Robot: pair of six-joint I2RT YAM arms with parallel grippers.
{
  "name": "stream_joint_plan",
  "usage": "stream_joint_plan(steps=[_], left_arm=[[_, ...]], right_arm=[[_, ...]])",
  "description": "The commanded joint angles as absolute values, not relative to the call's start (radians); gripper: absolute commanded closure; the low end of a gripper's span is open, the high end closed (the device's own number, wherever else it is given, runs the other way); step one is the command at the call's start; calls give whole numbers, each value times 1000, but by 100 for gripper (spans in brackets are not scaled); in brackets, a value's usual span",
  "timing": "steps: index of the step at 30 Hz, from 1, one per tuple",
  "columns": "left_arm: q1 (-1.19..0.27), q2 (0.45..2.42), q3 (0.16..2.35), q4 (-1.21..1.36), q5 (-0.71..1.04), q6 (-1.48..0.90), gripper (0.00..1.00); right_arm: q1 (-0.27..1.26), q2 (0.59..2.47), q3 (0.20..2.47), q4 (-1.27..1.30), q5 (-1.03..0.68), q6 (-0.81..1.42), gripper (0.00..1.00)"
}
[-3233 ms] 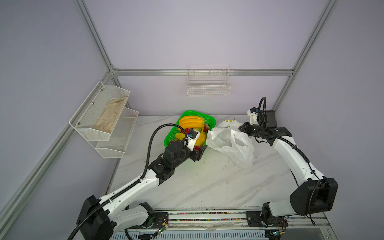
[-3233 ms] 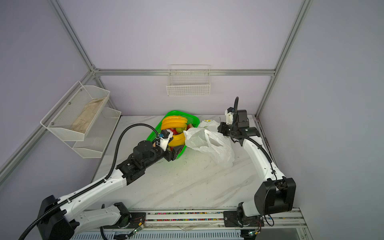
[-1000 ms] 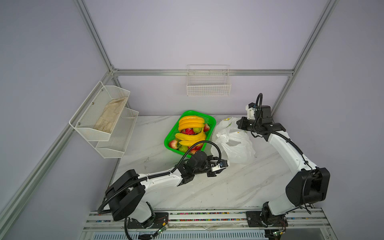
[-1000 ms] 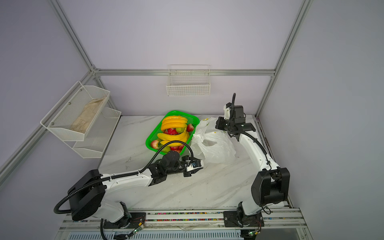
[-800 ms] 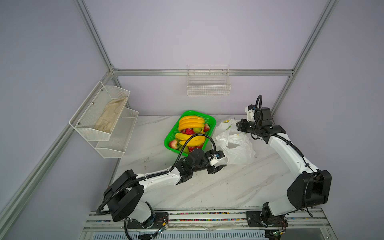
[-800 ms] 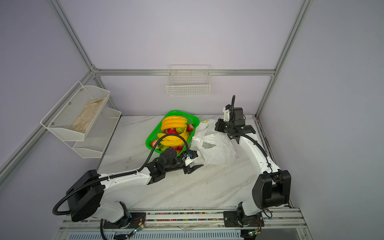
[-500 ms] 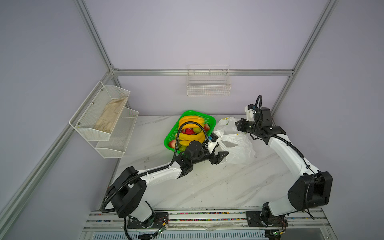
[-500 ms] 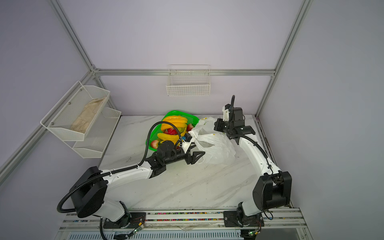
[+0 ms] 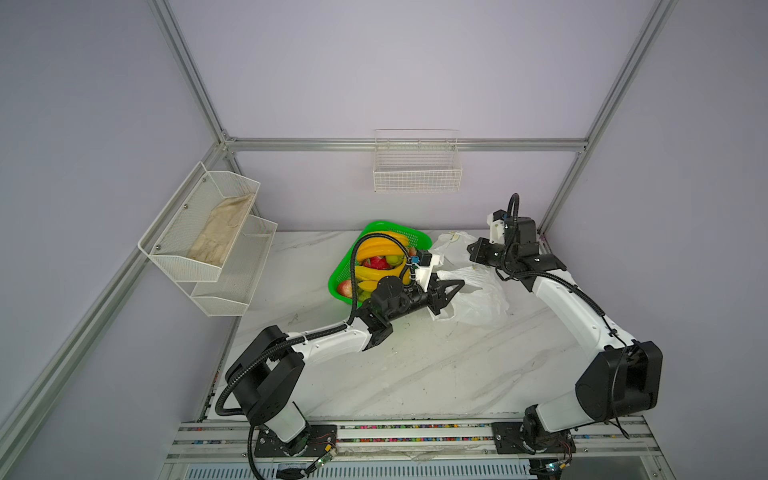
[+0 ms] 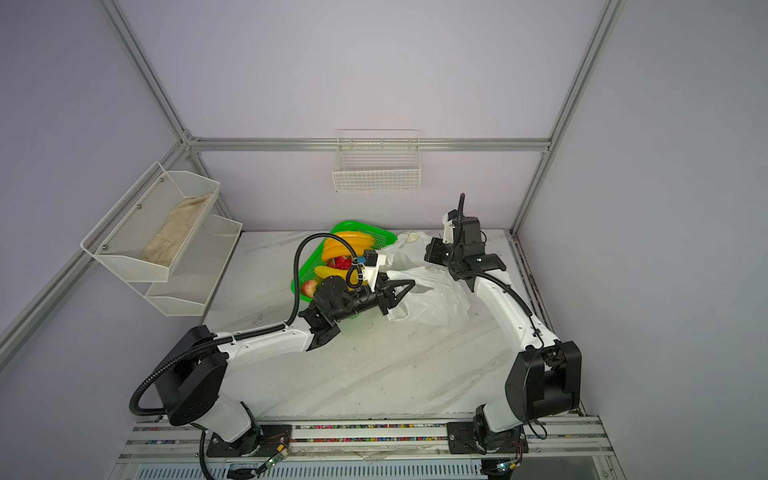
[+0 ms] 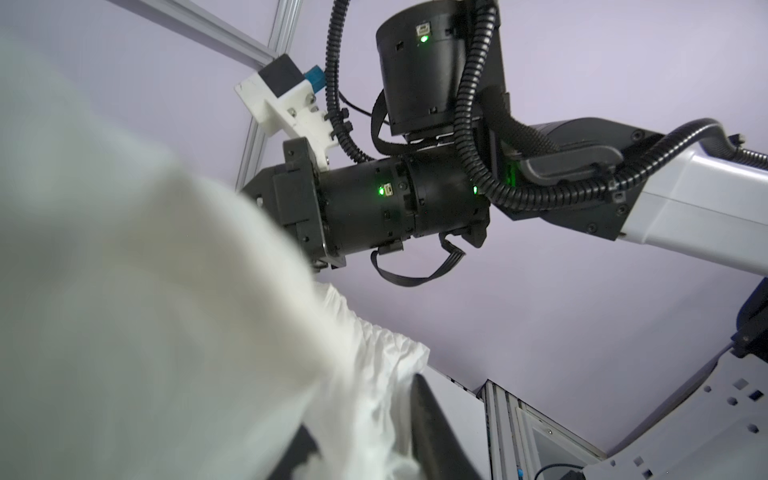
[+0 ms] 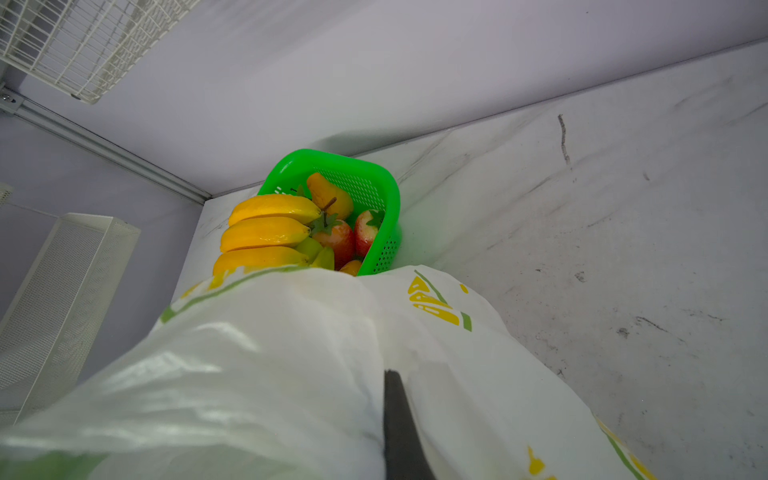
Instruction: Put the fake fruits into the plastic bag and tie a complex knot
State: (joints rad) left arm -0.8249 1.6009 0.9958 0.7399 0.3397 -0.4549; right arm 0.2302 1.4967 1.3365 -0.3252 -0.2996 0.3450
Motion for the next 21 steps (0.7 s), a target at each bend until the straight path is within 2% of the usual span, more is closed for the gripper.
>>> stream_joint_plan(steps=[1,8,13,14,18,21], left_arm=[[-838,1577,1089,758,417,-326,81],[-948,1510,1062,424,549,144,82],[-963,1516,1028,400,577,182,81],[-963,1514,1026,400,573,177,77],[-961,1463,983,410,543,166,50],[-959,1360,904,414,452,137,40]], right_arm=[[233,1502,1362,-336,-269,338,100],[226,1581,1458,-389,-257,303,100],[224,1633,1495,-394,-252,298,100],[224,1635,1496,-396,-257,285,100],[224,1613,1471,-373,-302,271,100],[224,1593,1467,-394,-262,256,100]])
